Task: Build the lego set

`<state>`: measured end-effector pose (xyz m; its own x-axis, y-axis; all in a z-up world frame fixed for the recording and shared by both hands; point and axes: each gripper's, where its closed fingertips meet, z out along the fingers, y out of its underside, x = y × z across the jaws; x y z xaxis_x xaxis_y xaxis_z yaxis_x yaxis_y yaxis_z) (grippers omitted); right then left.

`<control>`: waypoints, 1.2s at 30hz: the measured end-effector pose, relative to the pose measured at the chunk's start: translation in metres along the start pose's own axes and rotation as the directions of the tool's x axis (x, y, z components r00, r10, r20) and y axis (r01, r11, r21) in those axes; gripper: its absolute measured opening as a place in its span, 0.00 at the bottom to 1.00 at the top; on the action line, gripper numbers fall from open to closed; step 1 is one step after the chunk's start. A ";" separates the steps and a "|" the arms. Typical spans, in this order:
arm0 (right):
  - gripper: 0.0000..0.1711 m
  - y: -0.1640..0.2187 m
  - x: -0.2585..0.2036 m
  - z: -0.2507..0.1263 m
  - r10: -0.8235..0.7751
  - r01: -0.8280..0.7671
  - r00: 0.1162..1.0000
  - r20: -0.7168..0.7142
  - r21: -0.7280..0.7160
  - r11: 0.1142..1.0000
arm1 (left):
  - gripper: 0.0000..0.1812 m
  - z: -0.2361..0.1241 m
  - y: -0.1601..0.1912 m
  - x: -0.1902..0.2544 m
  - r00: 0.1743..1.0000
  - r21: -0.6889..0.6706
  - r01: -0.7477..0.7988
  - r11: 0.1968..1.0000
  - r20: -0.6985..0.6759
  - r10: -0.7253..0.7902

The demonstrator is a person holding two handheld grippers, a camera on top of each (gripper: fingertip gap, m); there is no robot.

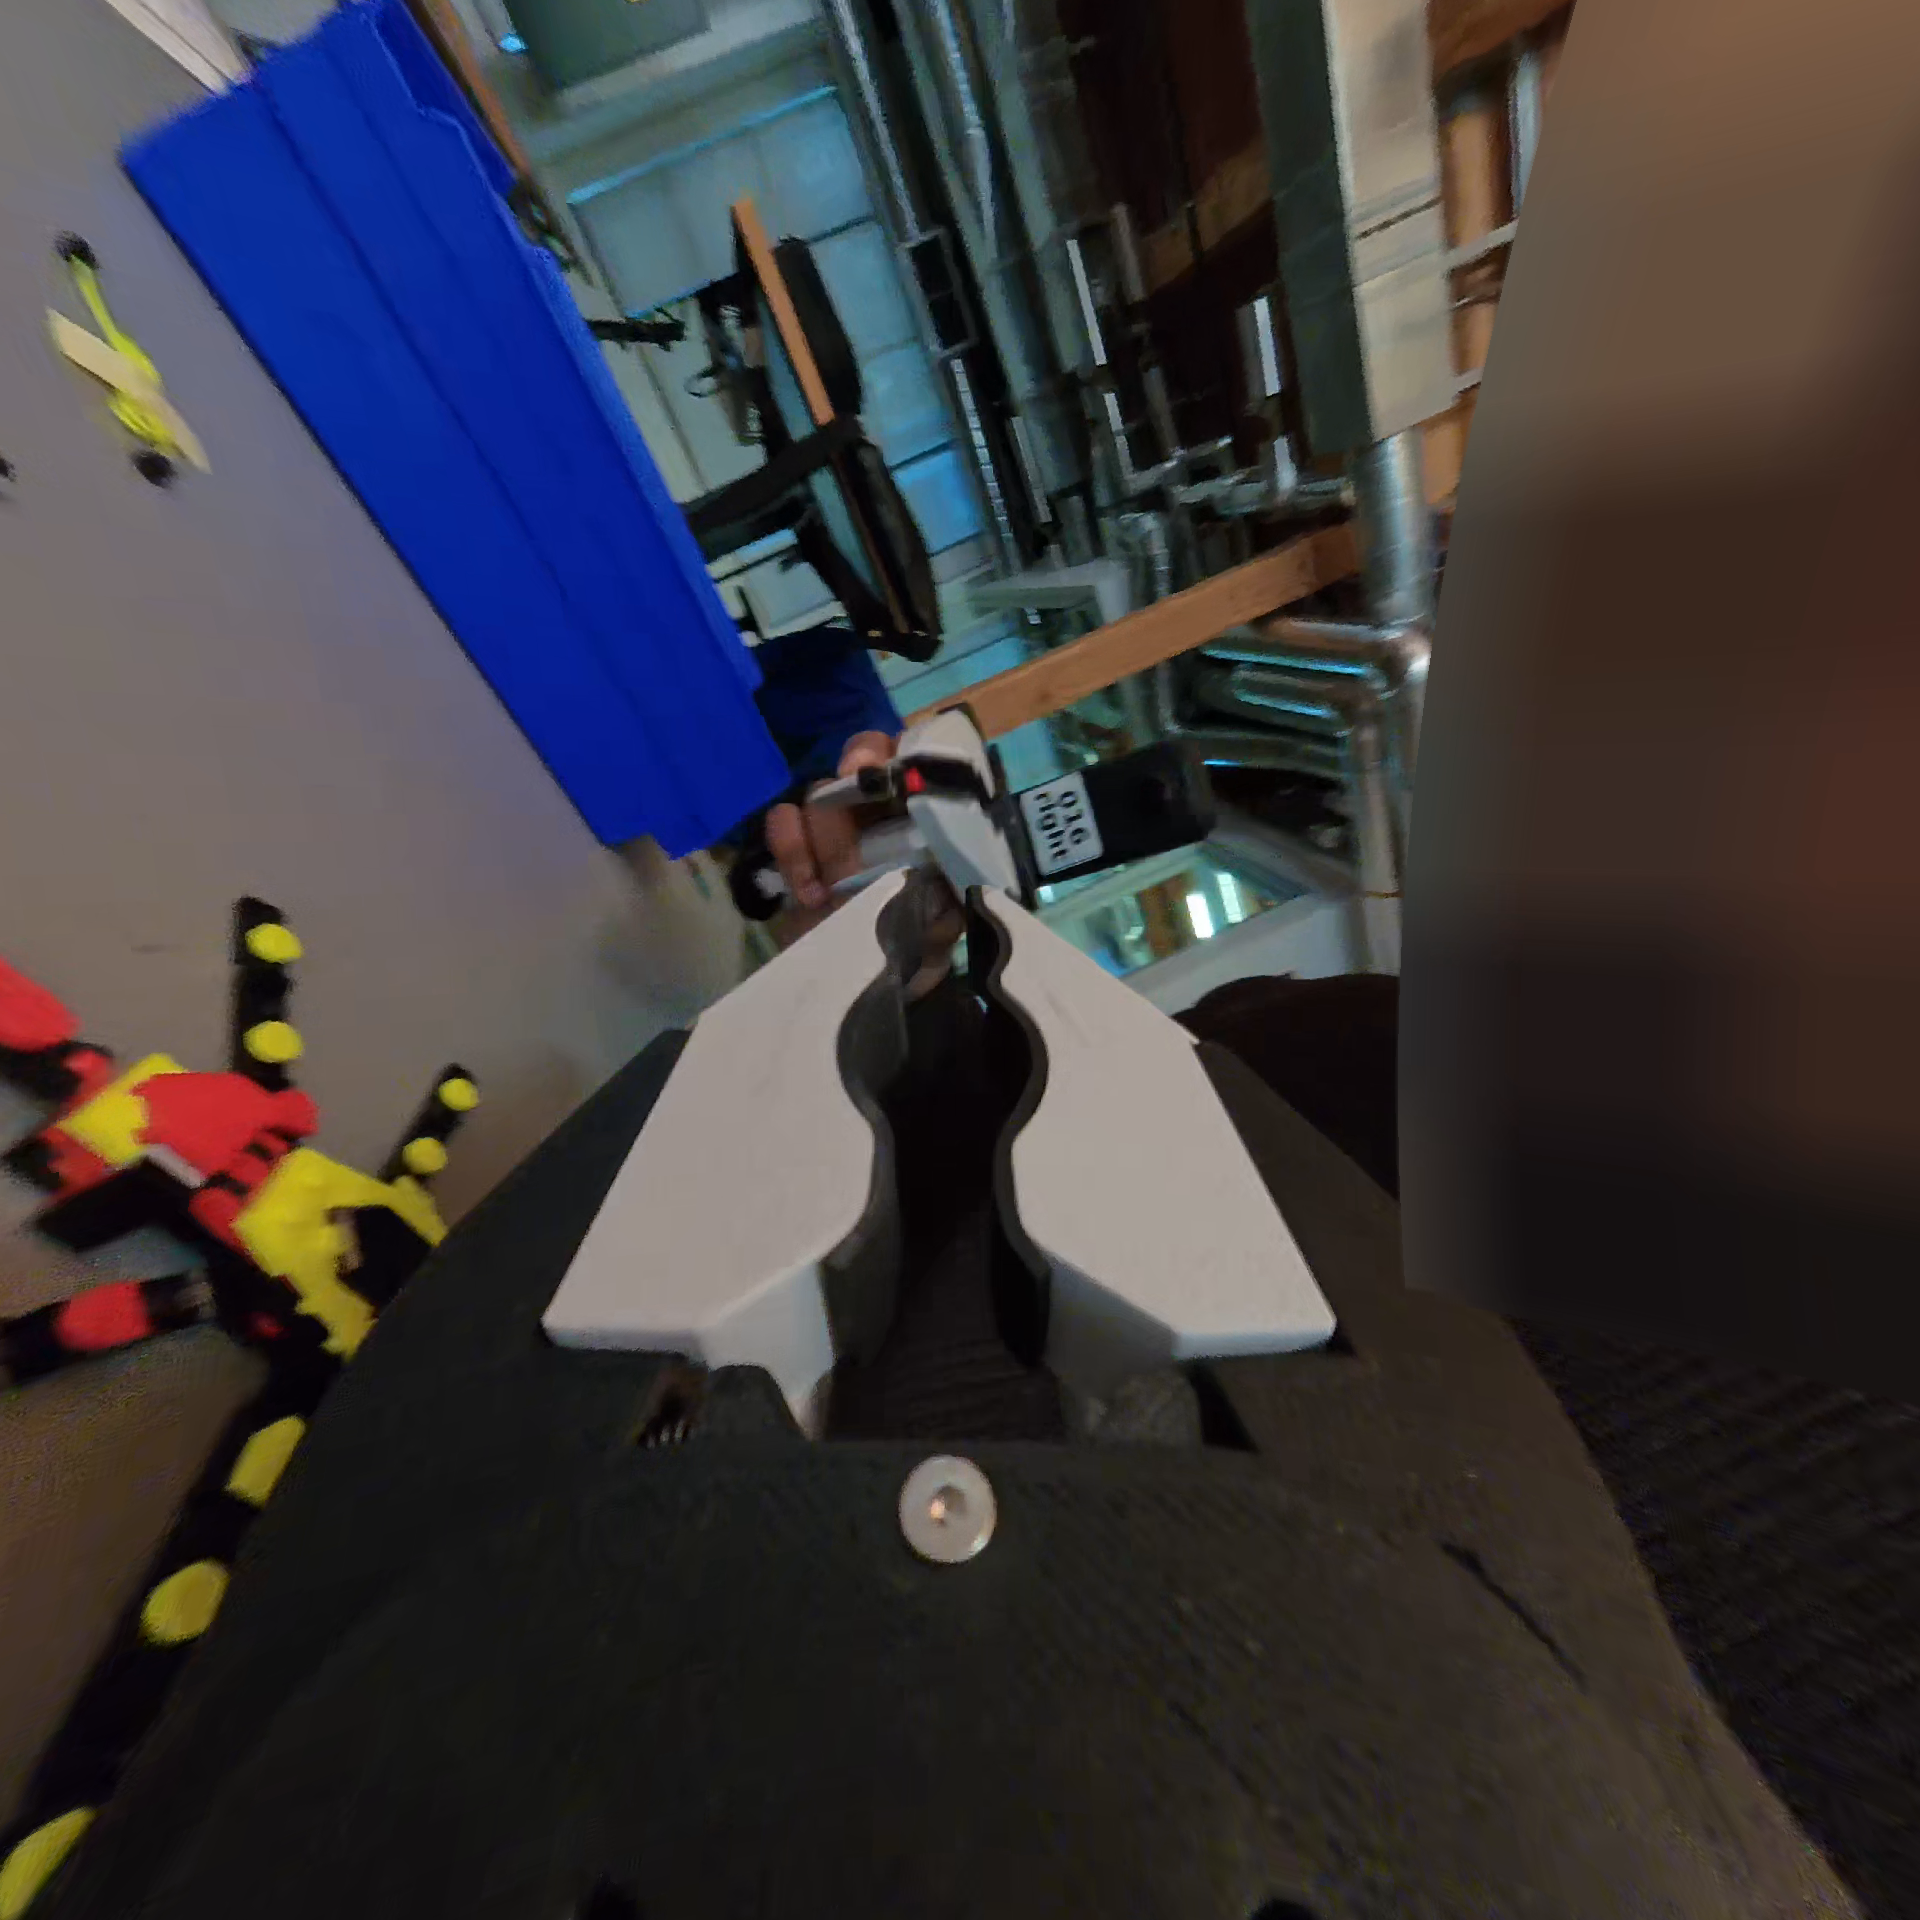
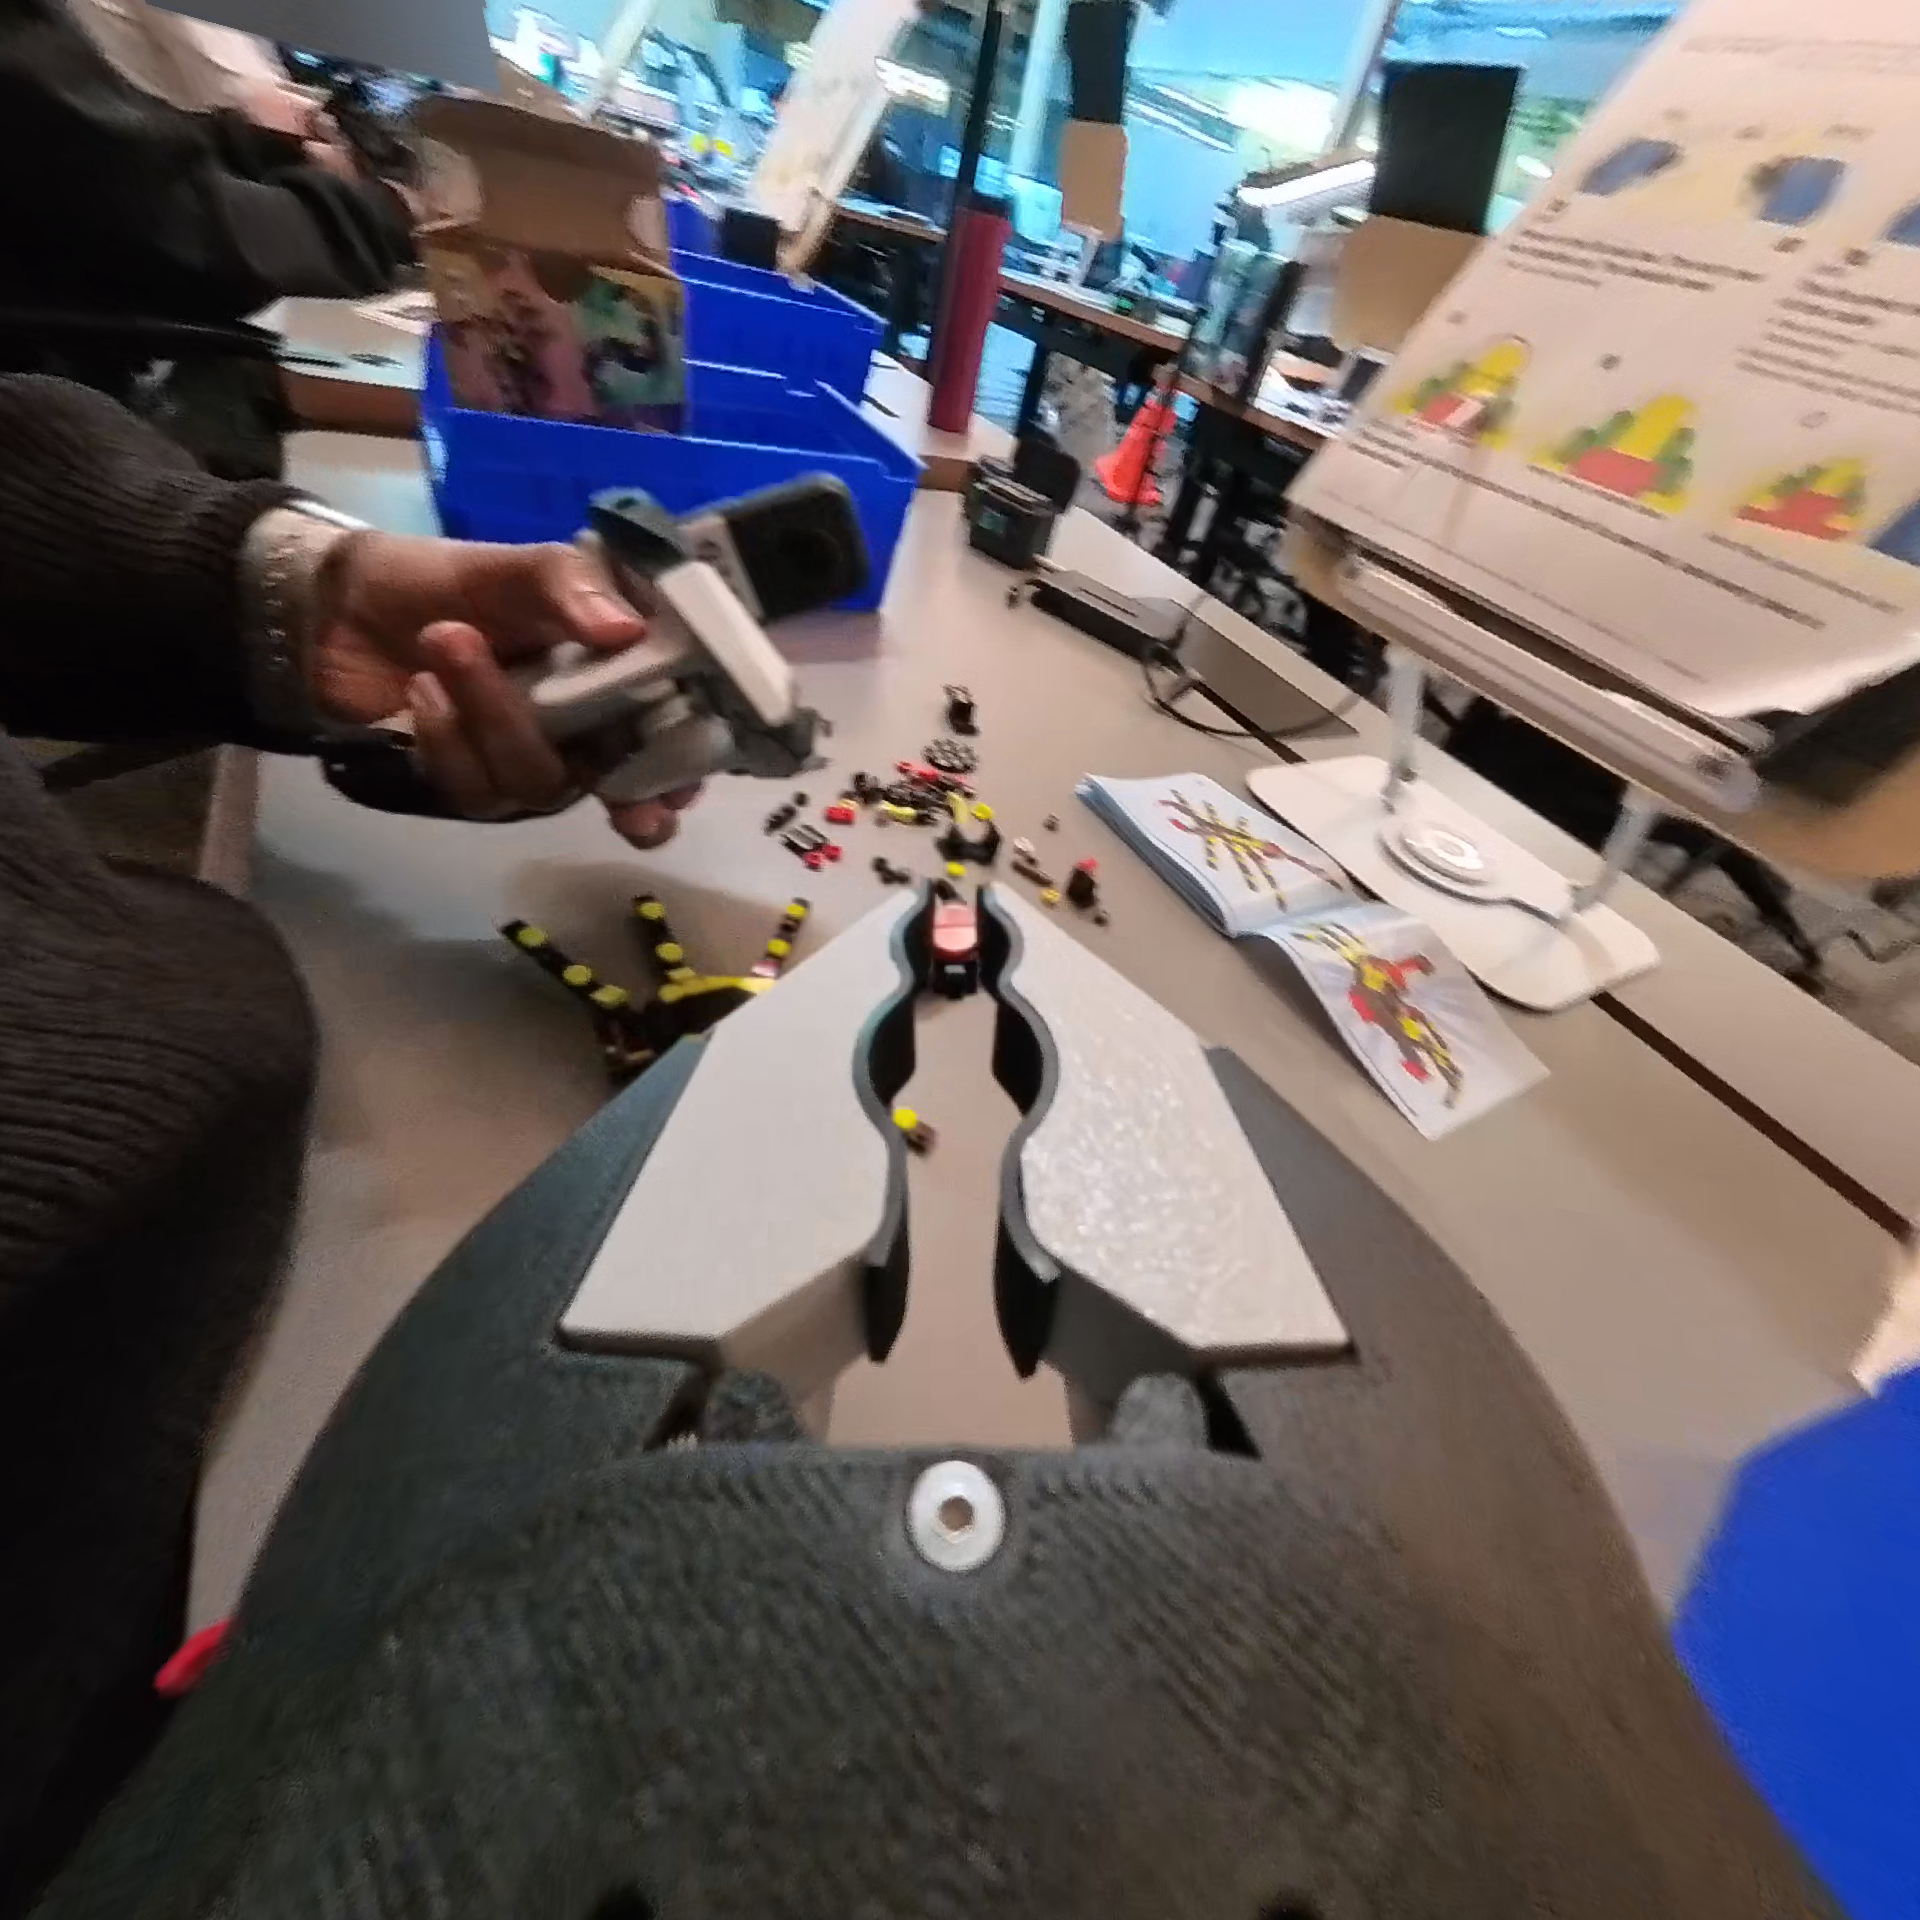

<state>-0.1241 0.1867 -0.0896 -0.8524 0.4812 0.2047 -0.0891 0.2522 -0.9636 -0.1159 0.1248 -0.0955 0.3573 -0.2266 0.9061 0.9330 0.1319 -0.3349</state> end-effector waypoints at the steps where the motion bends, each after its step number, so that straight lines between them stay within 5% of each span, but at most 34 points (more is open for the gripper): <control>1: 0.03 0.001 0.007 -0.004 0.017 -0.018 1.000 -0.023 -0.005 1.000 | 0.02 -0.001 0.000 -0.003 0.999 -0.002 -0.029 1.000 0.031 0.029; 9: 0.03 0.021 0.017 -0.021 0.098 -0.107 0.989 -0.106 -0.081 0.991 | 0.02 0.013 0.026 -0.013 0.980 -0.126 -0.136 0.983 0.130 0.152; 18: 0.04 0.131 -0.018 -0.019 0.179 -0.140 0.984 0.024 -0.524 0.840 | 0.01 0.019 0.043 -0.006 0.970 -0.146 -0.200 0.969 0.114 0.217; 23: 0.04 0.140 -0.034 -0.020 0.257 -0.213 0.966 0.009 -0.531 0.820 | 0.01 0.021 0.059 0.004 0.960 -0.171 -0.244 0.954 0.093 0.262; 25: 0.12 0.141 -0.037 -0.026 0.250 -0.223 0.968 -0.023 -0.535 0.815 | 0.01 0.020 0.069 0.006 0.958 -0.177 -0.251 0.952 0.094 0.270; 30: 0.18 0.089 -0.047 -0.054 0.089 -0.112 0.993 -0.073 -0.433 0.894 | 0.00 0.019 0.092 0.015 0.956 -0.172 -0.257 0.951 0.102 0.277; 33: 0.14 0.082 -0.106 -0.077 0.095 -0.023 0.989 0.109 -0.532 0.846 | 0.00 0.018 0.107 0.011 0.948 -0.182 -0.263 0.947 0.135 0.289; 36: 0.16 0.109 -0.169 -0.106 0.177 0.101 0.934 0.310 -0.704 0.703 | 0.00 0.018 0.121 0.011 0.948 -0.196 -0.257 0.946 0.141 0.286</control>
<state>0.0653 0.2217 -0.2108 -0.9717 0.2339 -0.0329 0.2148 0.8170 -0.5352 0.0005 0.1558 -0.1214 0.5996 -0.0412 0.7992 0.7998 -0.0064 -0.6003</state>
